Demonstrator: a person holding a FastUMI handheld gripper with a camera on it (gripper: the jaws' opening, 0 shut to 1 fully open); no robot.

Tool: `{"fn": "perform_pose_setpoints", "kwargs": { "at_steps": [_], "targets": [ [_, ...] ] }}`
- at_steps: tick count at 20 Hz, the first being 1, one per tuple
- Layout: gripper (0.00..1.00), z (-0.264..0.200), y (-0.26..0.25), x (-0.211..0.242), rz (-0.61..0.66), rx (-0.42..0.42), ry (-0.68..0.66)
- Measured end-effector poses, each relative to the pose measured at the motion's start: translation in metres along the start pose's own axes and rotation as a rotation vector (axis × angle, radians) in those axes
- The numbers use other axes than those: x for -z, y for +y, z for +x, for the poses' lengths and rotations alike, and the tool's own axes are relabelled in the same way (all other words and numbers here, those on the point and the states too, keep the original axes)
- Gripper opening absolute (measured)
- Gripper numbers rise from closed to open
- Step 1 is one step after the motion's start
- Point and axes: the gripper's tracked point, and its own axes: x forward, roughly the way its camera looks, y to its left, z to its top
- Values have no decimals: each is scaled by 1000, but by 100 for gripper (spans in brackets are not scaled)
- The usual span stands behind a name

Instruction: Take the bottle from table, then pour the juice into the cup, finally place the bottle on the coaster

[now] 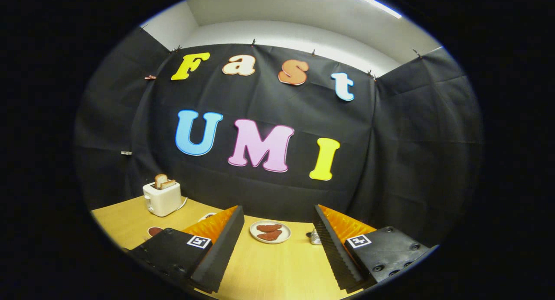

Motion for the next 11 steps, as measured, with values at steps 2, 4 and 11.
{"fn": "perform_pose_setpoints", "kwargs": {
  "at_steps": [2, 4, 11],
  "targets": [
    [97, -22, -11, -3, 33, 19, 4],
    [97, -44, -15, 2, 82, 30, 33],
    [97, -51, -24, 18, 155, 26, 66]
  ]
}}
